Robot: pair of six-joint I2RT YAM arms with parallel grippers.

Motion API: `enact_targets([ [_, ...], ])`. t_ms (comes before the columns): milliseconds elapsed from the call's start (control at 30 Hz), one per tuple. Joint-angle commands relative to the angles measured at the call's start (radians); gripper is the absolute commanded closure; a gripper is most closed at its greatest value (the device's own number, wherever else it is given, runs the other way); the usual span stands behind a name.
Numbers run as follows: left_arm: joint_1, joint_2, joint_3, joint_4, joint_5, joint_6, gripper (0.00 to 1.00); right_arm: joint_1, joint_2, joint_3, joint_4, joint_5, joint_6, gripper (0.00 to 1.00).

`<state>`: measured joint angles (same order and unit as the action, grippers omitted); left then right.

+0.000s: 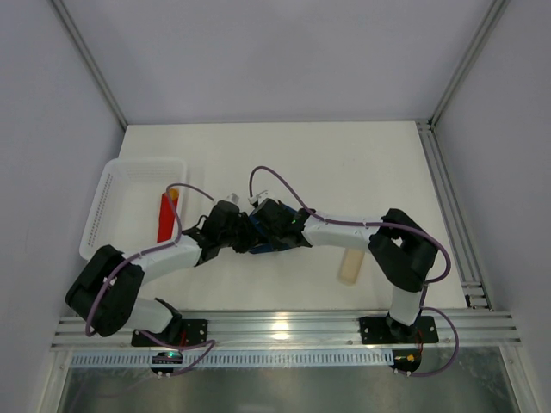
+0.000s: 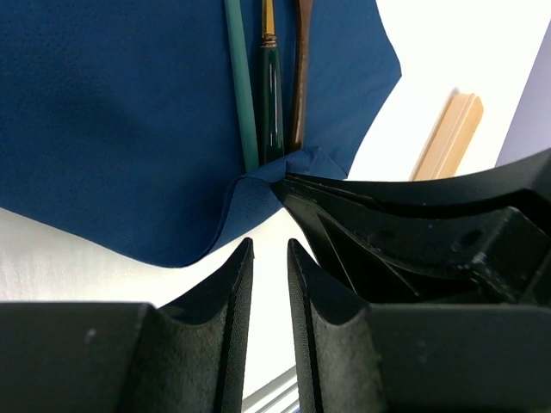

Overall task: Place the utensils on the paper napkin and roll it up
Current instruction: Roll the napkin at the center of the board.

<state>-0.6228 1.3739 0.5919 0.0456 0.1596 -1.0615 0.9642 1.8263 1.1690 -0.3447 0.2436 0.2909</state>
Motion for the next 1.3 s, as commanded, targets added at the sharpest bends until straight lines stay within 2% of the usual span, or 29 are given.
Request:
enact_targets([
  [0, -0.009, 0.020, -0.003, 0.074, 0.003, -0.011, 0.76, -0.005, 0.002, 0.017, 0.032, 0.005, 0.011, 0.96],
  [233, -0.011, 0.062, -0.018, 0.114, 0.003, -0.022, 0.77, -0.009, 0.002, 0.012, 0.033, 0.005, 0.016, 0.96],
  [867, -0.012, 0.145, -0.023, 0.154, -0.009, -0.028, 0.92, -0.013, -0.002, 0.004, 0.038, -0.012, 0.017, 0.97],
  [1100, -0.012, 0.151, -0.029, 0.152, -0.015, -0.028, 0.92, -0.012, -0.012, 0.004, 0.035, -0.012, 0.021, 0.96],
  [1267, -0.012, 0.163, -0.030, 0.158, -0.014, -0.028, 0.95, -0.012, -0.033, -0.006, 0.035, -0.007, 0.025, 0.92],
])
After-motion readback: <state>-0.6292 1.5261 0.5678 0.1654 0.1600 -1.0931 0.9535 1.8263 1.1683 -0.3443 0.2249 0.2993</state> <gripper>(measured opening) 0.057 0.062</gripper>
